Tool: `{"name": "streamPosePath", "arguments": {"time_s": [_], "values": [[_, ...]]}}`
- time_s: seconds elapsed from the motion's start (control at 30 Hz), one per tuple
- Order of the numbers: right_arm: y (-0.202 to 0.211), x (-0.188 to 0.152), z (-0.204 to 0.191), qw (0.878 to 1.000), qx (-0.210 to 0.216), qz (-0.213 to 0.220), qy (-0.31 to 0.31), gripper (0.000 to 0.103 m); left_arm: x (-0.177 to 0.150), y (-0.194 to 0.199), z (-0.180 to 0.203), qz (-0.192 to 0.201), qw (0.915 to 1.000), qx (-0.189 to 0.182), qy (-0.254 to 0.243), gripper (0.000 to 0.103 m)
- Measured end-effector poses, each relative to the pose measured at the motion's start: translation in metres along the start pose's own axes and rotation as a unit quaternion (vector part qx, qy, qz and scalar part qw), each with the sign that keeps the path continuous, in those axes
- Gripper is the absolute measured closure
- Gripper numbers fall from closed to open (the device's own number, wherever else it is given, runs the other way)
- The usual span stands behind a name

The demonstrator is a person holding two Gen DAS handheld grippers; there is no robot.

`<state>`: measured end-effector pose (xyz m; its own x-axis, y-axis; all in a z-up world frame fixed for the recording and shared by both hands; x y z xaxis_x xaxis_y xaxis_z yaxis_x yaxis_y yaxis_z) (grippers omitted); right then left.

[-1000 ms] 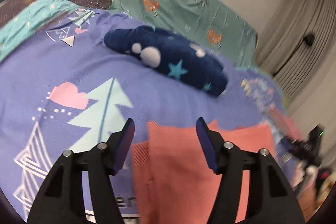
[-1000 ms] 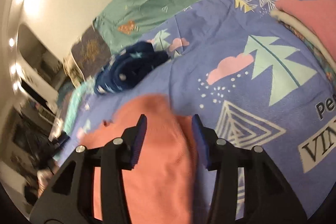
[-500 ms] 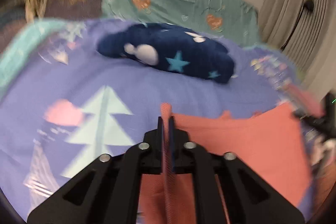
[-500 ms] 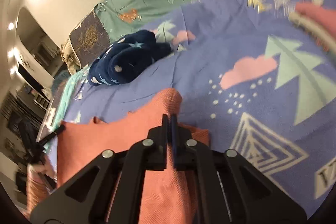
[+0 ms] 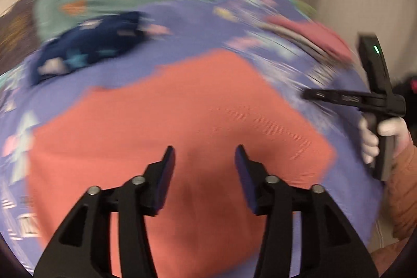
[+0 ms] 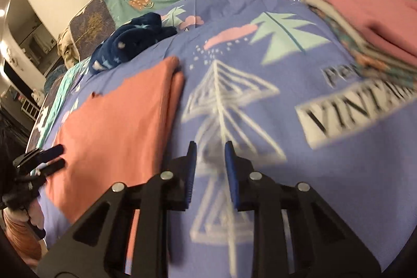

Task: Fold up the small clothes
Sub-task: 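Open both tools and withdraw from the folded shirt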

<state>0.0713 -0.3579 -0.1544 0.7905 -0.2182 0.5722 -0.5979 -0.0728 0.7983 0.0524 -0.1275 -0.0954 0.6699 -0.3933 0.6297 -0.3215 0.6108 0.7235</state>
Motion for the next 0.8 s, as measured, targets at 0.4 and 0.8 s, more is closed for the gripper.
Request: {"name": "streamPosePath", "arguments": {"time_s": [0.4, 0.8], "values": [[0.039, -0.067, 0.053, 0.997, 0.036, 0.023, -0.062, 0.074, 0.006, -0.091, 0.11, -0.068, 0.9966, 0.036, -0.029, 0.039], [0.039, -0.066, 0.053, 0.995, 0.067, 0.019, -0.071, 0.069, -0.006, -0.069, 0.059, -0.038, 0.9947, 0.01, 0.095, 0.092]]}}
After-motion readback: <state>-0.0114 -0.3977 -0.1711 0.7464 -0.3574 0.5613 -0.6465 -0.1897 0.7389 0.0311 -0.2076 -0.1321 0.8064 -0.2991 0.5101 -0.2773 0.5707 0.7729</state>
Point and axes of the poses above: each gripper's, at about its wrist camera, not at the fingertips, and y roughly against the way its jaws point, z to its right, x to its top, the point moved 8 cm from there along -y, roughly the way its jaws point, and after that the axes turned 14 degrees about -x, right-handed, at the moved point
